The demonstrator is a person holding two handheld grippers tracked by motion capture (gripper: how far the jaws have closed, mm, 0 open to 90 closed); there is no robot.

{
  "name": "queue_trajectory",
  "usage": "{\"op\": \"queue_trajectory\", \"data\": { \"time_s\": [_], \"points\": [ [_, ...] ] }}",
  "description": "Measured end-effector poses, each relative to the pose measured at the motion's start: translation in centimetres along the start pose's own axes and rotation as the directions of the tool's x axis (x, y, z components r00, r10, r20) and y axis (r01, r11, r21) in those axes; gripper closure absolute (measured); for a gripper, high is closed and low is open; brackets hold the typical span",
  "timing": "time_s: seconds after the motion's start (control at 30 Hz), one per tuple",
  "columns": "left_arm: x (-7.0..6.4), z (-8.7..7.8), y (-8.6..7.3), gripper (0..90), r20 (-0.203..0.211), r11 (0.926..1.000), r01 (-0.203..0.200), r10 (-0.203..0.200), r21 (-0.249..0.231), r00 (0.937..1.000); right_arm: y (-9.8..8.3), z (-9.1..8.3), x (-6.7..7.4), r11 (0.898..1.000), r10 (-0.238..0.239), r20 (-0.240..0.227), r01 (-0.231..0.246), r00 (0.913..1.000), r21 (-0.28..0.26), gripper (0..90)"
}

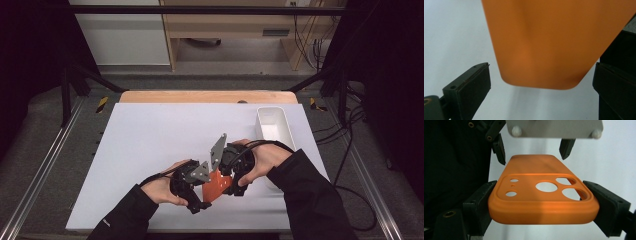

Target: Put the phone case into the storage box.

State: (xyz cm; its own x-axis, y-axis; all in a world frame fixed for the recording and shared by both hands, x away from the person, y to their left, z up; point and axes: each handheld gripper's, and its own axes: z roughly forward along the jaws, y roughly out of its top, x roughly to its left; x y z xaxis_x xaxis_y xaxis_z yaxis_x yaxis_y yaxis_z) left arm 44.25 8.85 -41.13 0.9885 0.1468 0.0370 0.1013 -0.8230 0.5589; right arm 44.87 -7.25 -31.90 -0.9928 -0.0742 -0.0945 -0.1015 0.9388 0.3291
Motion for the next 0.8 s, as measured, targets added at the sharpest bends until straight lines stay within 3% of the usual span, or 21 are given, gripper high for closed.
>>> {"op": "queue_trajectory", "data": {
  "time_s": [0.3, 0.8],
  "points": [
    [0.2, 0.6, 0.3, 2.5, 0.002, 0.9998, 0.005, -0.005, 0.020, 1.0000, 0.5, 0.2, -0.1, 1.000, 0.006, -0.004, -0.006, 1.0000, 0.024, 16.3],
    [-0.1, 1.2, 0.8, 11.6, 0.014, 0.9990, -0.027, 0.027, 0.035, 0.9995, 1.0, 0.6, 0.1, 0.999, 0.006, -0.016, -0.005, 0.9999, 0.038, 16.3]
  ]
}}
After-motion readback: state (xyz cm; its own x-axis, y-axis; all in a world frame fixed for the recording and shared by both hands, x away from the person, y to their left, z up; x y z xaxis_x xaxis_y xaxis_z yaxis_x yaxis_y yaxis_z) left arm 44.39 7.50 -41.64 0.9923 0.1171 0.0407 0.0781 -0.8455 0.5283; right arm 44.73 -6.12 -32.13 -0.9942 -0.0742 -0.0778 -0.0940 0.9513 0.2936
